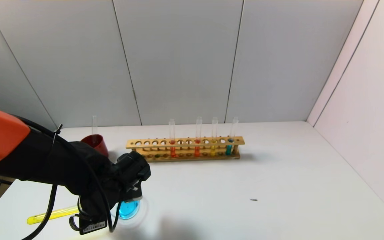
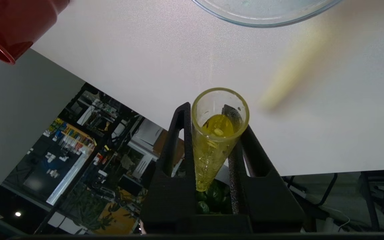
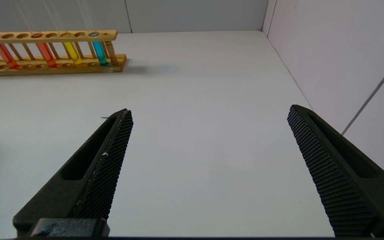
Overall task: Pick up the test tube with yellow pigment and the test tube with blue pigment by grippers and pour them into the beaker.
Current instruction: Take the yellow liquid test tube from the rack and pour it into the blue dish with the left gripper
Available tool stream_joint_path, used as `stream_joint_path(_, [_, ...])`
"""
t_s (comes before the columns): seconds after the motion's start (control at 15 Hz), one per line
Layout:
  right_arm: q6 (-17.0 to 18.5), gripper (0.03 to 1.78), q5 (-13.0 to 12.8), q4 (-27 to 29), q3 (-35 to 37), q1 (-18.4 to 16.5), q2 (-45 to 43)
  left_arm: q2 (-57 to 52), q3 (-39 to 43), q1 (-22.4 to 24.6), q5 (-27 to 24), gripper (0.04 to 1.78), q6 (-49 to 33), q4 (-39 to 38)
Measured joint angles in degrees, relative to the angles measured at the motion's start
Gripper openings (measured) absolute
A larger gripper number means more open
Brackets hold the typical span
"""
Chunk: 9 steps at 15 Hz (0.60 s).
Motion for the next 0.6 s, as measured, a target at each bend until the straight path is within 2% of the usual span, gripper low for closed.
stream_joint_path(0.6, [0.00,1.70,0.00,0.02,-0.02,0.00,0.00,4.99,-5.49,0.09,0.91,0.32,0.13,5.19])
